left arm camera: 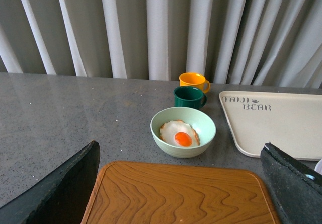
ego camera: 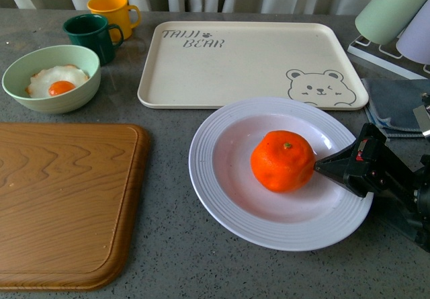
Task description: Place orange and plate with both arms
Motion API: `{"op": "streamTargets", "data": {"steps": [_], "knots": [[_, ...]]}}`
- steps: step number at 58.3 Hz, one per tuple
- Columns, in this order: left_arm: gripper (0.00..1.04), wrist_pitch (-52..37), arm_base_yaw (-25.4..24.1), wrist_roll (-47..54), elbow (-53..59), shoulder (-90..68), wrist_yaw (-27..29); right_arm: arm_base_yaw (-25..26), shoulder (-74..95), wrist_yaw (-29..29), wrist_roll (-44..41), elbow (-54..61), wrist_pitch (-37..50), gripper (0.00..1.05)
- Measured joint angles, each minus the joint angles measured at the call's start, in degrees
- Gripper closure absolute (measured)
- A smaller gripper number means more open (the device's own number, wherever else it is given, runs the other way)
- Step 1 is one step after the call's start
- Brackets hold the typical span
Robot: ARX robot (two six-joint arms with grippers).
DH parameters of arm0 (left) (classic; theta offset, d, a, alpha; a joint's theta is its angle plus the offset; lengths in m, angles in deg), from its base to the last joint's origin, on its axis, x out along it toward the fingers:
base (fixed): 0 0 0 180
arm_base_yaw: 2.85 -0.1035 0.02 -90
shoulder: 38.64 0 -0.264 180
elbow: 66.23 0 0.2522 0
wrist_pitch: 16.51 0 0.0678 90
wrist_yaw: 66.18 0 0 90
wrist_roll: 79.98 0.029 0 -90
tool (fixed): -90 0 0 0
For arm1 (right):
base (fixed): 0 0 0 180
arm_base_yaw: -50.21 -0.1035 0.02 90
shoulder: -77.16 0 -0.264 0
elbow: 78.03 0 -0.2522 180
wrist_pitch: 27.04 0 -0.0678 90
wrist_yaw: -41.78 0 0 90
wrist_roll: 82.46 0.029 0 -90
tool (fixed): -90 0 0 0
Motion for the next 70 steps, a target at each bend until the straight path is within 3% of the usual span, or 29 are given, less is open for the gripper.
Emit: {"op": "streamTargets", "data": {"steps": [14, 26, 70], "knots": [[0.09, 0.0, 0.0, 0.0, 0.0, 0.0, 0.0, 0.0, 2.4, -1.5, 0.6, -0.8, 0.0, 0.62], [0.09, 0.0, 0.0, 0.0, 0.0, 0.0, 0.0, -0.2, 3.3, -0.7, 3.4, -1.8, 0.0, 0.9], [0.09, 0.0, 0.0, 0.0, 0.0, 0.0, 0.0, 3.3, -4.5, 5.4, 6.1, 2.5, 1.1, 1.01]]}}
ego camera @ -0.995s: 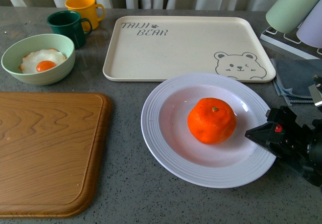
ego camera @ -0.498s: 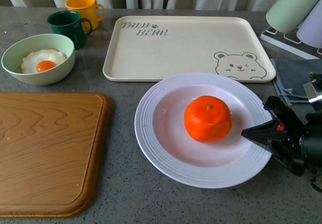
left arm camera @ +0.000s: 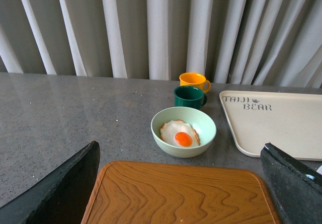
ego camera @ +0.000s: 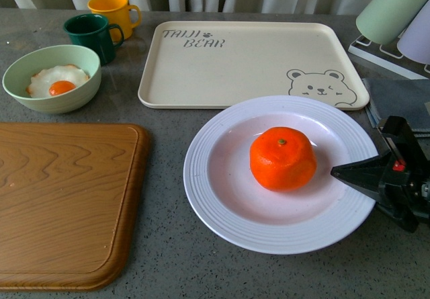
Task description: Place orange and plate with both arms
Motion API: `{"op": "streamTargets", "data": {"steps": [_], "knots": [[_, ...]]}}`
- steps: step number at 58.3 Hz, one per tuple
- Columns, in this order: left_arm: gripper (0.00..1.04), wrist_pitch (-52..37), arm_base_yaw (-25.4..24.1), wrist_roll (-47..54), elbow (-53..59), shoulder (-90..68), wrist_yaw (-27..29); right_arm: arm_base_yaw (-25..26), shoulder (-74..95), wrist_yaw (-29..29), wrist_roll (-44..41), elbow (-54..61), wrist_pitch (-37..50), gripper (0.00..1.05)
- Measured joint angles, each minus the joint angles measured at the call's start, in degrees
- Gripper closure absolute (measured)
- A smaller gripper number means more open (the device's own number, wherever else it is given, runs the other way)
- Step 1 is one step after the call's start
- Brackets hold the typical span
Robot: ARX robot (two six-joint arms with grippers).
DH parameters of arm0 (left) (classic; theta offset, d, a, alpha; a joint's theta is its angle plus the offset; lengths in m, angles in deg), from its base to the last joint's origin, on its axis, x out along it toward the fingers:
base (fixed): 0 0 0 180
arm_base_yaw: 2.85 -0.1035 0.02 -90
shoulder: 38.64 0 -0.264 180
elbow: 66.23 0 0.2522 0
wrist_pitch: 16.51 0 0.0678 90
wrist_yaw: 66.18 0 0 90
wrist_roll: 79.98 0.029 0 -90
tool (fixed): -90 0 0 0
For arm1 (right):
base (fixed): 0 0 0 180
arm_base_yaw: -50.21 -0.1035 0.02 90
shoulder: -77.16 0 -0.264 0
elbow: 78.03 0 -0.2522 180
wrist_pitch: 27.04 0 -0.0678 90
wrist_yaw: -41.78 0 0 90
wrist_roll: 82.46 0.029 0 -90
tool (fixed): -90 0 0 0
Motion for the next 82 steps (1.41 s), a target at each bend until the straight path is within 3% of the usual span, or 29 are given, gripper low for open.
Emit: {"op": "streamTargets", "data": {"steps": [32, 59, 82], "knots": [[0.09, 0.0, 0.0, 0.0, 0.0, 0.0, 0.0, 3.6, -6.1, 1.4, -2.5, -1.1, -1.4, 1.01], [0.09, 0.0, 0.0, 0.0, 0.0, 0.0, 0.0, 2.8, 6.1, 0.3, -0.3, -22.0, -3.0, 1.01], [0.09, 0.0, 0.0, 0.0, 0.0, 0.0, 0.0, -1.6, 22.5, -0.7, 3.2, -46.5, -9.4, 1.01]]}}
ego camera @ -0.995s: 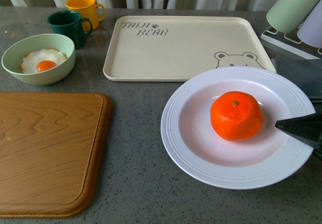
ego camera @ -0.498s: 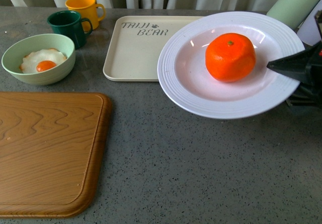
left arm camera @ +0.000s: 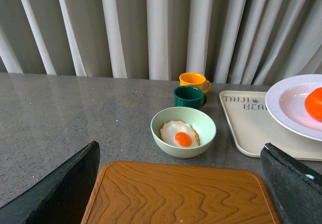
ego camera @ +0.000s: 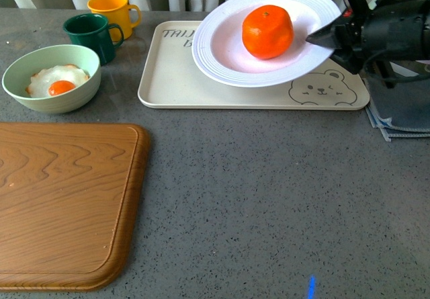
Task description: Place orange and plate with both arms
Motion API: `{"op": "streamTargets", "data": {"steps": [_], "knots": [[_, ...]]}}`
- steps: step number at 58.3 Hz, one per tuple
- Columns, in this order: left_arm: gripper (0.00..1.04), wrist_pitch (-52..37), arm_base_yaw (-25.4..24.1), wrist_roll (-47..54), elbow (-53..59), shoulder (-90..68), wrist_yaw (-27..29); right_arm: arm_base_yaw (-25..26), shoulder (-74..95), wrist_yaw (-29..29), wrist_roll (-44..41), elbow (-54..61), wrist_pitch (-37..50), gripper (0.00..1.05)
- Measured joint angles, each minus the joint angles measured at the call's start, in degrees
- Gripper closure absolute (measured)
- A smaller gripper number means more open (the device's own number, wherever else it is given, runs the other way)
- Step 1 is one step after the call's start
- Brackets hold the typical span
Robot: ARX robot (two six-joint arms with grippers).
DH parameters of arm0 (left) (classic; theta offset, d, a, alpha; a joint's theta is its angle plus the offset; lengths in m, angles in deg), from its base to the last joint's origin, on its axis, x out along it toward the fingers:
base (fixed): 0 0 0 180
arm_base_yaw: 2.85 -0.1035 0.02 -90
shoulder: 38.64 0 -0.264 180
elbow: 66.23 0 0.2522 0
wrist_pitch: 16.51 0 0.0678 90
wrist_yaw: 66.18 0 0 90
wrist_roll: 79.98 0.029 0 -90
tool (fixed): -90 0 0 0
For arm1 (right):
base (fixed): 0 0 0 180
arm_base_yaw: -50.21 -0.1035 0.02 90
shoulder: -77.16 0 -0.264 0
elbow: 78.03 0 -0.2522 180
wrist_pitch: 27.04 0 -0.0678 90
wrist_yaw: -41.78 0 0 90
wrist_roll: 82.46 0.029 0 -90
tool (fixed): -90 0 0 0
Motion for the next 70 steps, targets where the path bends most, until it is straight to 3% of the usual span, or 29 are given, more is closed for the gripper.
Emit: {"op": "streamTargets", "data": {"steps": [17, 37, 60, 70], "knots": [[0.09, 0.0, 0.0, 0.0, 0.0, 0.0, 0.0, -2.0, 7.8, -1.1, 3.6, -10.5, -3.1, 1.01], [0.09, 0.0, 0.0, 0.0, 0.0, 0.0, 0.0, -2.4, 11.2, -1.7, 4.9, -13.0, -4.6, 1.01], [0.09, 0.0, 0.0, 0.0, 0.0, 0.0, 0.0, -1.7, 10.5, -1.9, 5.4, -8.9, -2.4, 0.42], [0.09, 0.0, 0.0, 0.0, 0.0, 0.0, 0.0, -1.2, 3.5, -1.1, 4.6, -1.9, 0.1, 0.08]]}}
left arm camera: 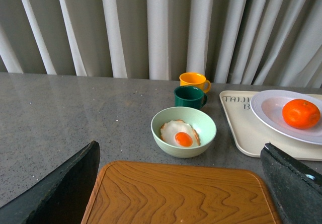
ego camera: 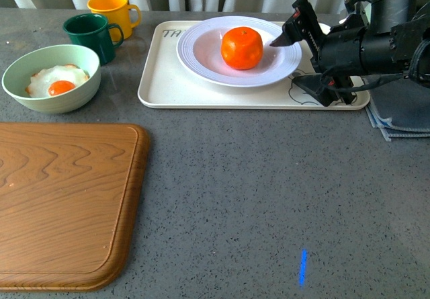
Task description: Place orange and plate with both arms
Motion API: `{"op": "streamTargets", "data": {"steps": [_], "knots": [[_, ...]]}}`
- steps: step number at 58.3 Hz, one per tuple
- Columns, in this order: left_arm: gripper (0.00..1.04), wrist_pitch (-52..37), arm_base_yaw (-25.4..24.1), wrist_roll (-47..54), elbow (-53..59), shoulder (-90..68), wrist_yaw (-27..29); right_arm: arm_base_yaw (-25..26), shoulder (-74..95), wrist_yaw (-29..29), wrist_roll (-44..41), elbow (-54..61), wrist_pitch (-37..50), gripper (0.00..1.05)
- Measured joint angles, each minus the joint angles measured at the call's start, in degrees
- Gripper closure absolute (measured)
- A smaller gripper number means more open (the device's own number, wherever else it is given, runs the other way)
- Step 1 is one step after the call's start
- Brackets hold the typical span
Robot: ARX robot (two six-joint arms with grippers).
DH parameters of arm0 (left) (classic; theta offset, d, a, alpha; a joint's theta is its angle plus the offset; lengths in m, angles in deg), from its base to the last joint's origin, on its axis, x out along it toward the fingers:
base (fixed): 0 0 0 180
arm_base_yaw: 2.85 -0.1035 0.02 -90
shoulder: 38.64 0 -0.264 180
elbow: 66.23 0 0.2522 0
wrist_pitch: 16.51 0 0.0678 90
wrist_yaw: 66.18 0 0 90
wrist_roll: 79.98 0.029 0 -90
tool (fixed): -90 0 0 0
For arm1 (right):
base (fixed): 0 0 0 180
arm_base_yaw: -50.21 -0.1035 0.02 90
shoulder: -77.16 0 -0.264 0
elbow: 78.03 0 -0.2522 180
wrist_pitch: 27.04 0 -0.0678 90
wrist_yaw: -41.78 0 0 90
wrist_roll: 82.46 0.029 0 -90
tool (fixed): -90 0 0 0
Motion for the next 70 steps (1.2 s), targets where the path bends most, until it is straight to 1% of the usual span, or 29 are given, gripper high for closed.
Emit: {"op": "streamTargets", "data": {"steps": [3, 15, 16, 17, 18, 19, 20, 22, 24, 26, 32, 33, 35, 36, 40, 41, 46, 56, 58, 59, 61, 66, 70], "knots": [[0.09, 0.0, 0.0, 0.0, 0.0, 0.0, 0.0, -0.1, -3.9, 0.0, -2.3, 3.3, 1.4, 0.09], [0.09, 0.0, 0.0, 0.0, 0.0, 0.0, 0.0, -1.1, -18.3, -1.7, -13.3, 15.6, 3.2, 0.09], [0.09, 0.0, 0.0, 0.0, 0.0, 0.0, 0.0, -1.3, -18.9, -3.0, -13.9, 16.5, 4.0, 0.1], [0.09, 0.0, 0.0, 0.0, 0.0, 0.0, 0.0, -2.1, -21.2, -9.2, -19.0, 19.9, 9.6, 0.14], [0.09, 0.0, 0.0, 0.0, 0.0, 0.0, 0.0, -2.4, -21.9, -11.4, -19.8, 21.0, 11.8, 0.16], [0.09, 0.0, 0.0, 0.0, 0.0, 0.0, 0.0, -2.7, -23.5, -16.0, -24.2, 23.5, 15.9, 0.19], [0.09, 0.0, 0.0, 0.0, 0.0, 0.0, 0.0, -2.9, -25.2, -18.8, -26.8, 26.1, 19.7, 0.23], [0.09, 0.0, 0.0, 0.0, 0.0, 0.0, 0.0, -3.0, -28.3, -23.9, -32.7, 30.2, 24.0, 0.28], [0.09, 0.0, 0.0, 0.0, 0.0, 0.0, 0.0, -2.8, -32.1, -27.1, -37.2, 34.2, 26.1, 0.33], [0.09, 0.0, 0.0, 0.0, 0.0, 0.0, 0.0, -2.2, -36.2, -28.3, -40.8, 37.9, 26.7, 0.39], [0.09, 0.0, 0.0, 0.0, 0.0, 0.0, 0.0, -0.2, -45.8, -28.7, -46.8, 45.6, 27.8, 0.54], [0.09, 0.0, 0.0, 0.0, 0.0, 0.0, 0.0, 0.2, -47.8, -28.4, -47.9, 47.3, 27.8, 0.6], [0.09, 0.0, 0.0, 0.0, 0.0, 0.0, 0.0, 0.7, -49.5, -27.7, -49.2, 49.3, 27.8, 0.67], [0.09, 0.0, 0.0, 0.0, 0.0, 0.0, 0.0, 0.7, -49.9, -27.5, -49.3, 49.7, 27.8, 0.68], [0.09, 0.0, 0.0, 0.0, 0.0, 0.0, 0.0, 1.8, -52.3, -26.4, -50.6, 53.5, 27.4, 0.84], [0.09, 0.0, 0.0, 0.0, 0.0, 0.0, 0.0, 1.9, -52.5, -26.3, -50.7, 53.8, 27.3, 0.86], [0.09, 0.0, 0.0, 0.0, 0.0, 0.0, 0.0, 3.0, -56.8, -25.2, -51.2, 56.9, 26.5, 1.03], [0.09, 0.0, 0.0, 0.0, 0.0, 0.0, 0.0, 4.7, -64.7, -23.7, -51.8, 61.5, 23.1, 1.03], [0.09, 0.0, 0.0, 0.0, 0.0, 0.0, 0.0, 5.5, -65.7, -22.5, -51.8, 62.2, 22.7, 1.03], [0.09, 0.0, 0.0, 0.0, 0.0, 0.0, 0.0, 6.3, -65.7, -21.0, -51.8, 62.8, 23.6, 1.03], [0.09, 0.0, 0.0, 0.0, 0.0, 0.0, 0.0, 7.4, -65.9, -19.8, -51.8, 63.7, 25.2, 1.03], [0.09, 0.0, 0.0, 0.0, 0.0, 0.0, 0.0, 8.8, -67.6, -19.6, -51.8, 65.5, 24.2, 1.03], [0.09, 0.0, 0.0, 0.0, 0.0, 0.0, 0.0, 8.9, -70.1, -19.4, -51.8, 66.4, 22.2, 1.03]]}}
